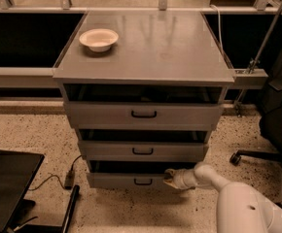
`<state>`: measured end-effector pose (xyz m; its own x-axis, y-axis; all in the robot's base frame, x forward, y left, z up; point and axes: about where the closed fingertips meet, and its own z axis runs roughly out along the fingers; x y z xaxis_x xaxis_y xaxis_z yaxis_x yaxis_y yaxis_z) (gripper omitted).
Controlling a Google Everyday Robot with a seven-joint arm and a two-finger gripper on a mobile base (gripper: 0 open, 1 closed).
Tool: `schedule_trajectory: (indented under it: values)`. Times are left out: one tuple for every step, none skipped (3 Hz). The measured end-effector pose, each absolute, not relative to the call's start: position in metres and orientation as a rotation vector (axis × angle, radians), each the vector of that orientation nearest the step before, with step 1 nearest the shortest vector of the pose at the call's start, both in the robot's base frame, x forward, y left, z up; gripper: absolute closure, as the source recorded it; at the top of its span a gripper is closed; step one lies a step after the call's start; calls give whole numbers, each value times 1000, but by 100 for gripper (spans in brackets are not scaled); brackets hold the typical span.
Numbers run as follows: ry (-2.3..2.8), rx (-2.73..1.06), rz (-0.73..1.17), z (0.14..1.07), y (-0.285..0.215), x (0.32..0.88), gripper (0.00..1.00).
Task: Open bottom drawer
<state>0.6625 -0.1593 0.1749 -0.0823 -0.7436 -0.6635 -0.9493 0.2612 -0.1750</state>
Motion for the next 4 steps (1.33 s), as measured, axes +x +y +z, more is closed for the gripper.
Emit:
schedule_trajectory:
  values:
    - [1876,-1534,399,183,-160,663,100]
    - [1876,-1534,398,185,-160,664,100]
    - [1837,-1540,344,198,-167,667,100]
    - [1837,-1532,361,194,-170,646,100]
